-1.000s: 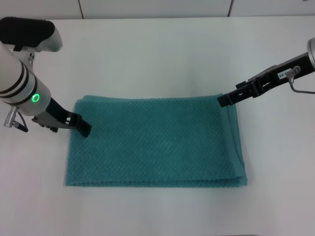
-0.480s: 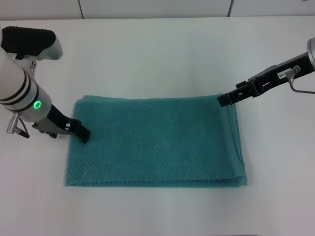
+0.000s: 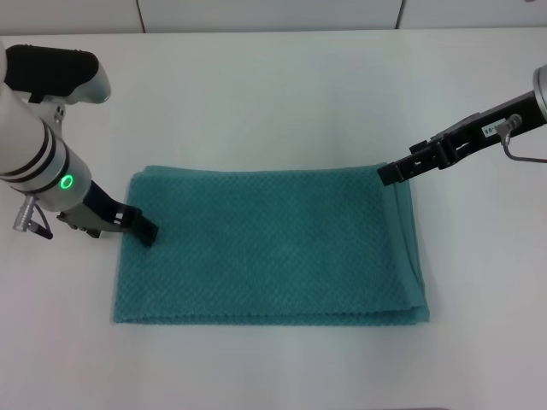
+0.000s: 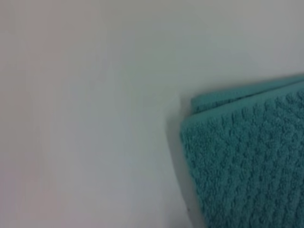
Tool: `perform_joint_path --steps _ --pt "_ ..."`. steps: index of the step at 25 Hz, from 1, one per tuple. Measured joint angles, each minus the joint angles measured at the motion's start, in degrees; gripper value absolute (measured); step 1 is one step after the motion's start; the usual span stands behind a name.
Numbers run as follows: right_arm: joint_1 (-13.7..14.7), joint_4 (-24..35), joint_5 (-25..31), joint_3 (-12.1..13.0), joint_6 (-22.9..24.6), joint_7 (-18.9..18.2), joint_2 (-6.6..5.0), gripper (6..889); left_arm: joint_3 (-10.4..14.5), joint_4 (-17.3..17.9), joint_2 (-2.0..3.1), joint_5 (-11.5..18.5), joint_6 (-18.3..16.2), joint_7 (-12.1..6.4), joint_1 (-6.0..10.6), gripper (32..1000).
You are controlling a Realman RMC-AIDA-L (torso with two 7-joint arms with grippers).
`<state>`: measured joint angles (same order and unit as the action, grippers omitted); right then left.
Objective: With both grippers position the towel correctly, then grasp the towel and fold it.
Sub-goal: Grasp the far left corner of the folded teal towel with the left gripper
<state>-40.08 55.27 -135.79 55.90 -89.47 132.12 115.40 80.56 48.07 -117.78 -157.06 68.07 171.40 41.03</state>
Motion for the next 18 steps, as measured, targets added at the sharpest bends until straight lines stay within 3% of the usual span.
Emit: perform_joint_path --steps 18 --pt "0.0 -0.08 0.0 0.0 0.0 -0.12 0.0 866 0.65 -1.53 0.0 0.01 -1.04 0.08 0.37 881"
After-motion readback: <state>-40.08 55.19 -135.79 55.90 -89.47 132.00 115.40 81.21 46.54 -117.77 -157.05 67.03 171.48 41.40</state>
